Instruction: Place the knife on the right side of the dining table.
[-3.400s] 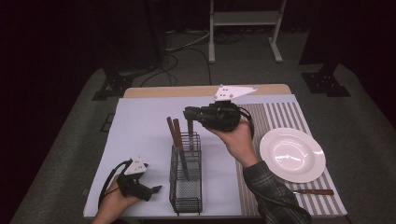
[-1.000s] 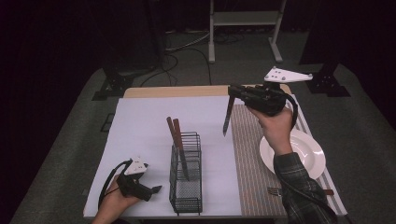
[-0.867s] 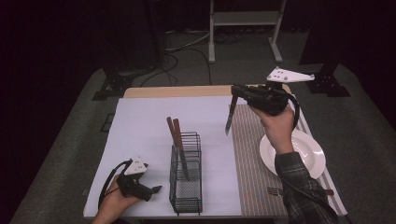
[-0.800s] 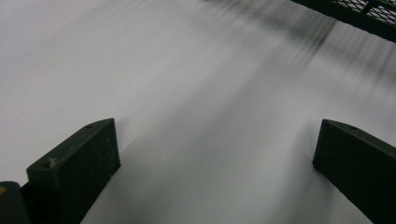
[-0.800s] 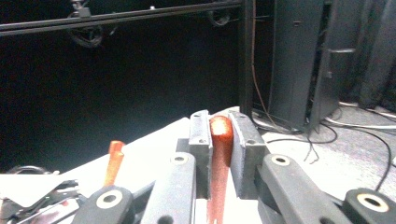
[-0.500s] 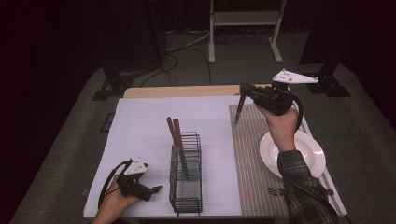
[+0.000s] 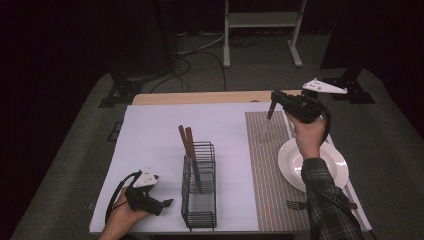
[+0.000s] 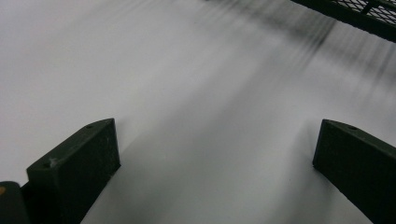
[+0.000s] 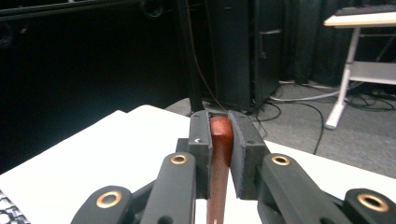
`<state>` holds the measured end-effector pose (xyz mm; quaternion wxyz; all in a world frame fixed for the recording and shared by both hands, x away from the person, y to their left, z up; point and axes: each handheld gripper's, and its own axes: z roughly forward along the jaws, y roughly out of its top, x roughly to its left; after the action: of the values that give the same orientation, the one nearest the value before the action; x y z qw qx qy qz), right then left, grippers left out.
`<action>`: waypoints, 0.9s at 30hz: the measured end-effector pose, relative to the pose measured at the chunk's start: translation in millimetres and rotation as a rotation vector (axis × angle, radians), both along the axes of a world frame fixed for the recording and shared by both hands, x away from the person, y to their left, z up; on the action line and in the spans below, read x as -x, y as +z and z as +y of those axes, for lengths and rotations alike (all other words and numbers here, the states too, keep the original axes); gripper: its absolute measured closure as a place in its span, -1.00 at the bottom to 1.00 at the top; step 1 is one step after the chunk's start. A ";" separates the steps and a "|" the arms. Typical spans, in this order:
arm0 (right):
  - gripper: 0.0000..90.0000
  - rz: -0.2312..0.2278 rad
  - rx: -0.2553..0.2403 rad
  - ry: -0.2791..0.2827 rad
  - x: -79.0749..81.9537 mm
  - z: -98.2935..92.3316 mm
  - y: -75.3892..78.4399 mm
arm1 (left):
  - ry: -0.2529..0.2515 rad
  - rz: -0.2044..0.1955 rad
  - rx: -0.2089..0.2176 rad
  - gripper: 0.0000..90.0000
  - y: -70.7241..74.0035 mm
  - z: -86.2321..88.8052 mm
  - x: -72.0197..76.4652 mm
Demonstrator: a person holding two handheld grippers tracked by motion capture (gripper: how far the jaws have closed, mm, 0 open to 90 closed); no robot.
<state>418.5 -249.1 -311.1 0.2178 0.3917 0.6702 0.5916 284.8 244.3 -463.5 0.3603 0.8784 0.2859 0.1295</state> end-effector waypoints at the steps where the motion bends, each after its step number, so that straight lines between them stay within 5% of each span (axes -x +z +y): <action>1: 0.78 0.005 -0.002 -0.009 -1.5 -2.3 -2.2 | 0.000 0.000 0.000 -1.00 0.0 0.0 0.0; 27: 0.76 0.052 -0.029 -0.088 -14.3 -22.2 -28.6 | 0.000 0.000 0.000 -1.00 0.0 0.0 0.0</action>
<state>432.8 -271.3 -339.7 0.2201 0.4392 0.6491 0.5809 284.9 244.3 -463.5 0.3605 0.8783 0.2862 0.1295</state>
